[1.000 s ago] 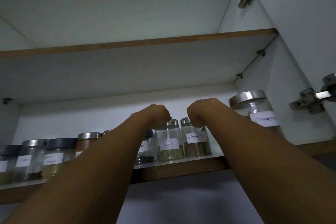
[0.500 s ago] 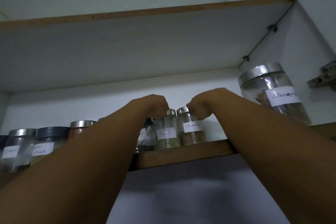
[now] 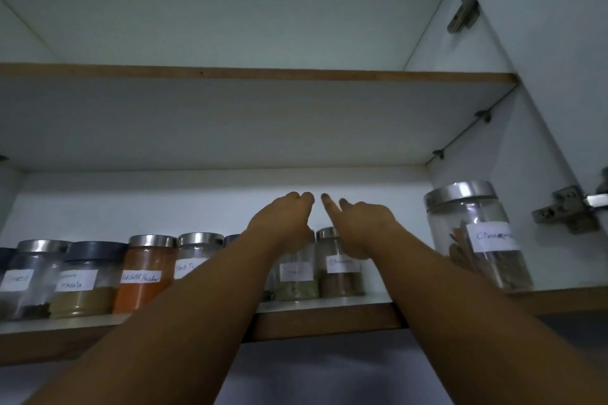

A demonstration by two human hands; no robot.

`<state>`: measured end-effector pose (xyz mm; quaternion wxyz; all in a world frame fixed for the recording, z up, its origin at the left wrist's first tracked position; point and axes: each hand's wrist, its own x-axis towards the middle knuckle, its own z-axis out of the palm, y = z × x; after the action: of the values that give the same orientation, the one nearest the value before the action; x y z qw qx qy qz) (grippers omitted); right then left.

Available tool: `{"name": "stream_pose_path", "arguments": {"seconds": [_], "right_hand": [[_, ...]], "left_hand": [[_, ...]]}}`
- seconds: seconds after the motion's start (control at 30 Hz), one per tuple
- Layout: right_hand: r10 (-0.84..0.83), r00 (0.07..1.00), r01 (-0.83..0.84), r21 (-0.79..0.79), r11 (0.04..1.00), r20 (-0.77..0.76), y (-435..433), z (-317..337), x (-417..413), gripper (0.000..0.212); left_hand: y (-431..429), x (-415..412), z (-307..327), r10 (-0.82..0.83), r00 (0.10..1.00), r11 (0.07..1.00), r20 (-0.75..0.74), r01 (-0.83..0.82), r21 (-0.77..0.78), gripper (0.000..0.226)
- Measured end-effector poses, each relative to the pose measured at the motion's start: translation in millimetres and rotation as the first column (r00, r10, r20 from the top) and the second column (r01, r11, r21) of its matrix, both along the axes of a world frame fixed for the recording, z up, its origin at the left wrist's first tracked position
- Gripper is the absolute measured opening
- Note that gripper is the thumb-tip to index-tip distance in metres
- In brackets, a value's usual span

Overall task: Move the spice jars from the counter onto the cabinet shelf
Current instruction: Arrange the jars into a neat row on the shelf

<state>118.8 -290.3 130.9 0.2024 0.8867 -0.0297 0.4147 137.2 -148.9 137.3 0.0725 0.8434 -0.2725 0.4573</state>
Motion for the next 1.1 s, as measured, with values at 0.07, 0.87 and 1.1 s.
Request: {"name": "stream_pose_path", "arguments": {"seconds": [0.07, 0.87, 1.1], "right_hand": [[0.006, 0.996, 0.003, -0.102, 0.995, 0.086, 4.2, -3.4, -7.0, 0.069], [0.050, 0.979, -0.099, 0.241, 0.965, 0.199, -79.7, -9.8, -153.1, 0.041], [0.062, 0.995, -0.078, 0.215, 0.973, 0.083, -69.4, 0.5, -114.7, 0.038]], "left_hand": [[-5.7, -14.3, -6.5, -0.002, 0.994, 0.999, 0.108, 0.007, -0.043, 0.051], [18.3, -93.1, -101.6, 0.079, 0.972, 0.977, 0.221, -0.031, -0.211, 0.043], [19.7, -103.9, -103.9, 0.114, 0.953, 0.990, 0.280, -0.085, -0.113, 0.038]]}}
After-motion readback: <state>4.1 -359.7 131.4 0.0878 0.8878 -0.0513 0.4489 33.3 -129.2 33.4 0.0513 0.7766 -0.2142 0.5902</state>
